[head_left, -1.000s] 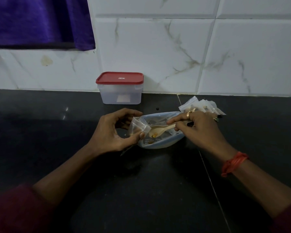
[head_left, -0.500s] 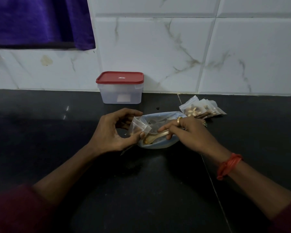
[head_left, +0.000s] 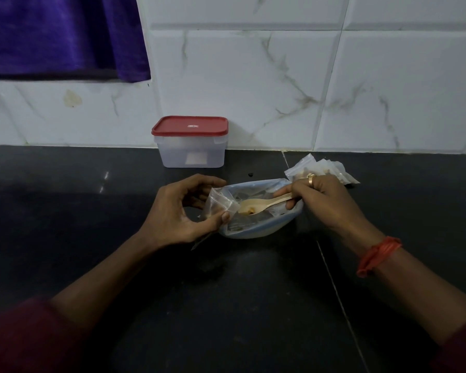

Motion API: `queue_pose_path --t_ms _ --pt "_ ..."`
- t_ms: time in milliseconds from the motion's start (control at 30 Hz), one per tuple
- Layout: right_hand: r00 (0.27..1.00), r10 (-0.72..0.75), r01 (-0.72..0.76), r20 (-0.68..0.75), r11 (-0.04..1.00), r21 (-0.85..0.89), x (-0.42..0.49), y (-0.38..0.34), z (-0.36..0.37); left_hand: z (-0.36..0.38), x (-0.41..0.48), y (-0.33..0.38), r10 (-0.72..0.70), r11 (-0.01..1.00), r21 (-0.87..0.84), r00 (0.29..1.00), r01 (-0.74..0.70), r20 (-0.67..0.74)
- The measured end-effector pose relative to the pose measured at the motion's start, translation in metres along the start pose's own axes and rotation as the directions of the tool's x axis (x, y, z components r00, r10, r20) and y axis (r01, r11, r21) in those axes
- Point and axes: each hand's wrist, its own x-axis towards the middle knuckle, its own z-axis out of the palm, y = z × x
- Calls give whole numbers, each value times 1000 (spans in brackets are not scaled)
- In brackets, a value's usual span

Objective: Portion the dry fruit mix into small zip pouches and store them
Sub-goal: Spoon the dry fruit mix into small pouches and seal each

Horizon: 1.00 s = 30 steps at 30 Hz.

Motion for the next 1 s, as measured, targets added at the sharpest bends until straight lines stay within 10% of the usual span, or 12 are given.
queue_pose_path --t_ms 200,400,1000 --pt "983 -123 133 -138 989 66 -2 -6 3 1 0 -1 0 1000 10 1000 0 4" --pt "940 -334 338 70 940 -49 -8 -11 12 1 0 -1 -7 1000 -2 1000 7 2" --pt "968 -205 201 -145 979 -40 5 -3 -12 0 0 1 -4 1000 -28 1000 4 18"
